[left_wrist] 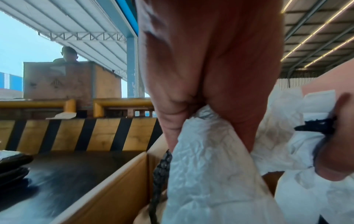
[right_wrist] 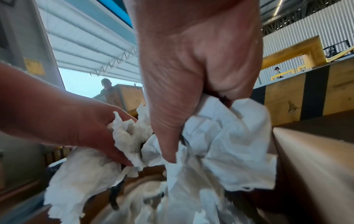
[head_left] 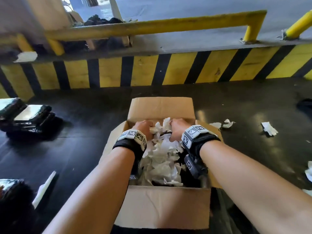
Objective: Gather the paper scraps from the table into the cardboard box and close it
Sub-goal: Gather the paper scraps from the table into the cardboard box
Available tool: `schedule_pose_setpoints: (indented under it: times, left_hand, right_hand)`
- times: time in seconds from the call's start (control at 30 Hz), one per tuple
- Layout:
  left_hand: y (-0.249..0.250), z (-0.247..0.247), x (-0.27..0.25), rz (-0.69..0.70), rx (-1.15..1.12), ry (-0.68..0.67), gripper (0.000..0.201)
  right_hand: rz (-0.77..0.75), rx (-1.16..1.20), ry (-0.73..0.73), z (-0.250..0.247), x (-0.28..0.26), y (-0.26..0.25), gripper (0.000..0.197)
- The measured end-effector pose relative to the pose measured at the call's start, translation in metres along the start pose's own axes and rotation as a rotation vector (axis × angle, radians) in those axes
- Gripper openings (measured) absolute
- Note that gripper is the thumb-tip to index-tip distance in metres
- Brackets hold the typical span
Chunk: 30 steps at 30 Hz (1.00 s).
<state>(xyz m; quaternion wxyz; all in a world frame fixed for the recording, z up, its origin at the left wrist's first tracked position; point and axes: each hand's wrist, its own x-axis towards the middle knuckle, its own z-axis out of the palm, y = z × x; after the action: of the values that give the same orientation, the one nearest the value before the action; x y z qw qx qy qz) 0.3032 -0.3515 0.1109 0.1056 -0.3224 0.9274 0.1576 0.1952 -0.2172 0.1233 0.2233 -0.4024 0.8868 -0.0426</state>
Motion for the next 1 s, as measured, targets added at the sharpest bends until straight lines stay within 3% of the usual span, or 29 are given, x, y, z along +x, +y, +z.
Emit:
schedule_pose_setpoints:
  times: [0.1,0.17,0.23,0.3,0.37,0.43,0.5,0.57,0.63,0.7,0.73,0.8,0.87,0.93,1.0]
  left_hand:
    - [-0.017,0.018,0.014,-0.022,-0.007,-0.096,0.048]
    - [-0.027,0.032,0.024,-0.057,0.053,-0.159,0.074]
    - [-0.035,0.047,0.037,-0.062,0.148,-0.249,0.113]
    - [-0.05,0.072,0.06,-0.091,0.135,-0.328,0.136]
    - [-0.074,0.115,0.097,-0.12,0.114,-0.377,0.145]
    - [-0.083,0.127,0.102,-0.133,0.125,-0.419,0.148]
    - [-0.07,0.095,0.078,-0.159,0.103,-0.416,0.142]
    - [-0.052,0.053,0.056,-0.236,0.06,-0.514,0.112]
    - [-0.039,0.033,0.051,-0.272,0.073,-0.597,0.079]
    - [-0.029,0.024,0.045,-0.244,0.127,-0.593,0.067]
    - [-0.033,0.035,0.048,-0.252,0.146,-0.575,0.07]
    - [-0.04,0.05,0.047,-0.244,0.163,-0.529,0.101]
    - [-0.043,0.059,0.051,-0.217,0.152,-0.497,0.127]
    - [-0.045,0.065,0.058,-0.217,0.151,-0.513,0.131]
    - [-0.044,0.063,0.06,-0.231,0.155,-0.553,0.123]
  right_hand:
    - [0.073,-0.012,-0.062,0.028,0.022,0.001,0.051]
    - [0.126,-0.065,-0.135,0.045,0.038,0.006,0.085]
    - [0.136,-0.104,-0.197,0.06,0.051,0.013,0.111]
    - [0.147,-0.135,-0.239,0.091,0.084,0.025,0.115]
    - [0.181,-0.182,-0.28,0.125,0.121,0.042,0.114]
    - [0.188,-0.124,-0.329,0.183,0.173,0.072,0.122]
    - [0.192,-0.112,-0.444,0.226,0.212,0.093,0.126]
    - [0.115,-0.129,-0.47,0.236,0.221,0.098,0.112]
    - [0.151,-0.146,-0.467,0.217,0.203,0.088,0.091]
    - [0.14,-0.136,-0.447,0.163,0.155,0.053,0.075]
    - [0.142,-0.136,-0.446,0.156,0.147,0.049,0.078]
    - [0.148,-0.133,-0.44,0.158,0.144,0.051,0.102]
    - [0.172,-0.158,-0.429,0.179,0.16,0.064,0.11]
    - [0.138,-0.18,-0.435,0.182,0.164,0.066,0.107]
    - [0.085,-0.181,-0.445,0.169,0.153,0.058,0.102]
